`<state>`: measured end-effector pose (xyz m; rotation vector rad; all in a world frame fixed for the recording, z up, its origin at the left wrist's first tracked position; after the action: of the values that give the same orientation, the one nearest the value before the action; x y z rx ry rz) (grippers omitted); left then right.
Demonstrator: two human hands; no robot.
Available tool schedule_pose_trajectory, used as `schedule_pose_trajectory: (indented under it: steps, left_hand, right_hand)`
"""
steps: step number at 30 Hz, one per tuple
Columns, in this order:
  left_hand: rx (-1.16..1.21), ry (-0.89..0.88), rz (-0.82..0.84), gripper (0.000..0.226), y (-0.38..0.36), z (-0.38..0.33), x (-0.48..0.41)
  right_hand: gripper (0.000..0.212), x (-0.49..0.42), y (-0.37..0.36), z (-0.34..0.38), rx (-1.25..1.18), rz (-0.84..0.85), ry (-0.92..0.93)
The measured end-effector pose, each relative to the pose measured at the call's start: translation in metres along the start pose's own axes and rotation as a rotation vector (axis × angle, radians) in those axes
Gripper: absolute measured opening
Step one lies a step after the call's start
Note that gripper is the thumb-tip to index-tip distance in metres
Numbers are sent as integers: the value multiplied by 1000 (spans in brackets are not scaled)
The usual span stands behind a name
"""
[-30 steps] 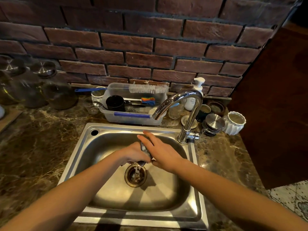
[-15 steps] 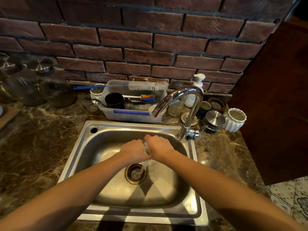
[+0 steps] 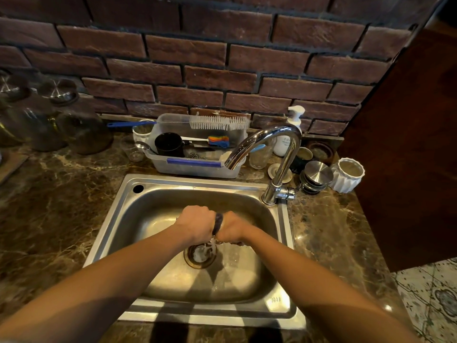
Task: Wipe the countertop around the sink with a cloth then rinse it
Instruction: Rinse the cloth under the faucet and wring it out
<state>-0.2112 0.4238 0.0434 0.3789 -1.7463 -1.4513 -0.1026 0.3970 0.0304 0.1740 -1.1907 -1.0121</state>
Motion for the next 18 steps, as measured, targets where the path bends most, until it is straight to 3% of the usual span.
schedule_pose_trajectory:
  steps: [2,10,14,18]
  left_hand:
    - [-10,-13,-12,24,2,0,2]
    - [-40,-48,-79,26,3,-1,1]
    - [-45,-8,-103,28,-3,-3,2]
    - [159,80,-54,51,-7,11,6]
  right_hand:
    - [21,3,1,-4,-122,46,-49]
    - [23,4,4,-9,-318,148,-147]
    - [20,12,-2,-12,-381,117,-103]
    - [53,18,-1,-19,-567,99,11]
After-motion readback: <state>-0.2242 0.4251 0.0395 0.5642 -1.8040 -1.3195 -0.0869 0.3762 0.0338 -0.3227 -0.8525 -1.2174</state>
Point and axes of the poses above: each hand's wrist, its own x-axis away from the middle knuckle, its own y-axis out of the back of the hand, z = x × y, the point moved 1 cm from there along -x, towards the middle knuckle, and after that the axes turned 7 degrees about -y, right-handed, at the moved point
